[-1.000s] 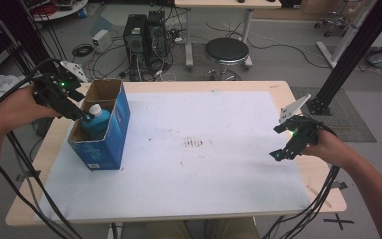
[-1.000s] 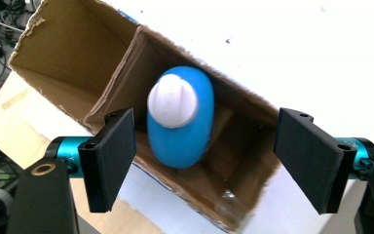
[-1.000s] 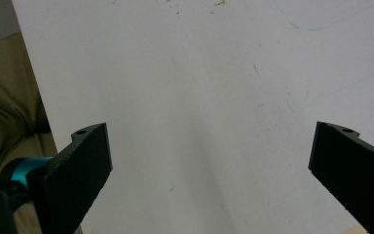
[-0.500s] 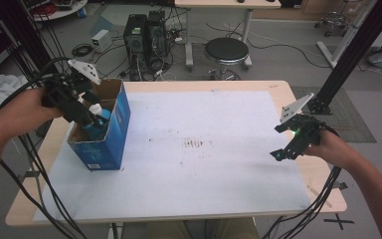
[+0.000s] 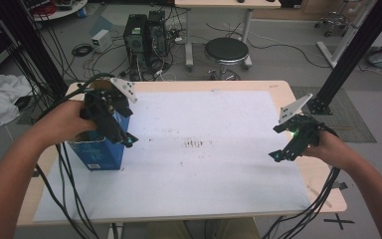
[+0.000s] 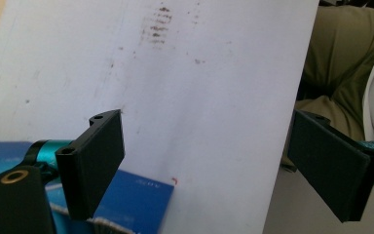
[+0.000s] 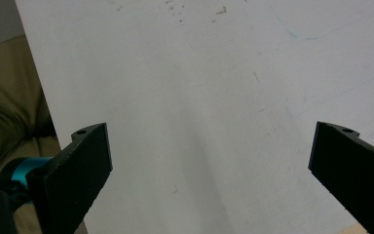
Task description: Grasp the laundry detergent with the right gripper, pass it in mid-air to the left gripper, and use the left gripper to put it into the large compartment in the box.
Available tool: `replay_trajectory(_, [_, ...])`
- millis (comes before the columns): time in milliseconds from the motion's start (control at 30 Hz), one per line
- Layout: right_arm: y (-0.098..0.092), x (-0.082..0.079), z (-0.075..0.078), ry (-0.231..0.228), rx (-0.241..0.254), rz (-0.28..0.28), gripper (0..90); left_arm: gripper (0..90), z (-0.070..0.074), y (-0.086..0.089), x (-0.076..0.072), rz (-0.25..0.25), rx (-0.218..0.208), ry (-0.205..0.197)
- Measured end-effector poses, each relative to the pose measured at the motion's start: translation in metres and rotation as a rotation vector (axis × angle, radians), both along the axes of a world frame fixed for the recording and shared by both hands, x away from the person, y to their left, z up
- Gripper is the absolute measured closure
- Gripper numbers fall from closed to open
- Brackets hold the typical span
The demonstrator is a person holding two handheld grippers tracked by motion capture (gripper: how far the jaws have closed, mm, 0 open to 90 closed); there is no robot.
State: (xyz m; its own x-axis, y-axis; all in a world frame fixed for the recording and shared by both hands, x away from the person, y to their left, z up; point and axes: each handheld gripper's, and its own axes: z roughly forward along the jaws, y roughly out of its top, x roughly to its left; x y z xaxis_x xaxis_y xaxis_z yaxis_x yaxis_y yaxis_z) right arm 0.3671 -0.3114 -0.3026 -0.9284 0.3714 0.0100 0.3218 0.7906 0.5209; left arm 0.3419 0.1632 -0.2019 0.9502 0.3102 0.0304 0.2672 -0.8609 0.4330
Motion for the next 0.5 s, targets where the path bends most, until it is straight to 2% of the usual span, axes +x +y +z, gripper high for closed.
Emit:
replay_trajectory(33, [0.0,0.0,0.0,0.0,0.0,0.0,1.0,14.1,-0.001,-0.004,0.0,-0.004,-0.002,0.0])
replay_trajectory(67, [0.0,0.0,0.0,0.001,-0.002,0.0,1.0,4.8,-0.004,-0.012,0.002,-0.009,0.009,0.013])
replay_trajectory(100, [0.0,0.0,0.0,0.001,-0.002,0.0,1.0,3.3,-0.004,-0.012,0.002,-0.009,0.009,0.013])
replay_trajectory(400, [0.005,-0.001,-0.001,-0.004,0.003,0.003,1.0,3.3,-0.018,-0.04,0.008,-0.041,0.039,0.015])
replay_trajectory(467, [0.005,0.0,-0.001,-0.006,0.003,0.005,1.0,3.4,-0.02,-0.042,0.008,-0.039,0.04,0.023])
replay_trajectory(500, [0.006,0.0,-0.001,-0.005,0.004,0.004,1.0,3.4,-0.024,-0.046,0.01,-0.005,0.055,0.031])
